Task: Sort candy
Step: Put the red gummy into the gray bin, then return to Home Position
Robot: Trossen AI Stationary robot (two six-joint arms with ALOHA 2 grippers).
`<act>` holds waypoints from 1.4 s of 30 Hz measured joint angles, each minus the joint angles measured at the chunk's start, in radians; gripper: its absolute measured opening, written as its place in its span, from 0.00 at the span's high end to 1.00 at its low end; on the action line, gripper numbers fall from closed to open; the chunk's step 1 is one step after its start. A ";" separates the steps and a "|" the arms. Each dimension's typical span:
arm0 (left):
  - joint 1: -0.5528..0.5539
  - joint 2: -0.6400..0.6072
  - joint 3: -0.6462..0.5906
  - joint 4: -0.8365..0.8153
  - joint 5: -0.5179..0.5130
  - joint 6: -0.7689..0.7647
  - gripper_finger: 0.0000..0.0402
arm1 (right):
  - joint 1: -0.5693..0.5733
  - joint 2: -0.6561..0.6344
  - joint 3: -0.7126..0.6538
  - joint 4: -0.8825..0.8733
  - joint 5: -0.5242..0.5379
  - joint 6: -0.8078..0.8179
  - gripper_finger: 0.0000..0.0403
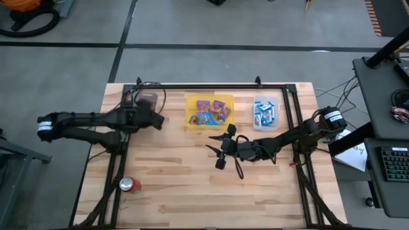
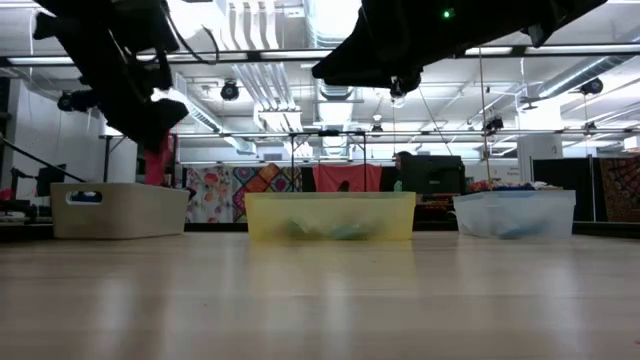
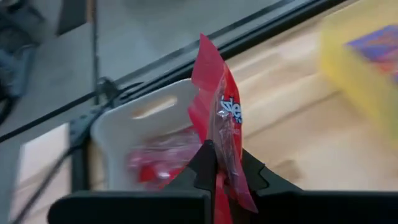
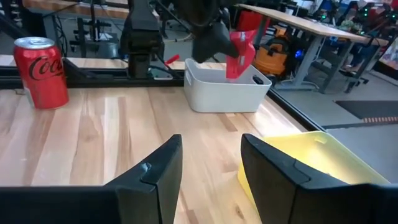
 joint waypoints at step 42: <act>0.229 0.186 -0.001 -0.015 0.082 0.130 0.77 | 0.000 0.002 0.000 -0.019 0.000 0.038 0.61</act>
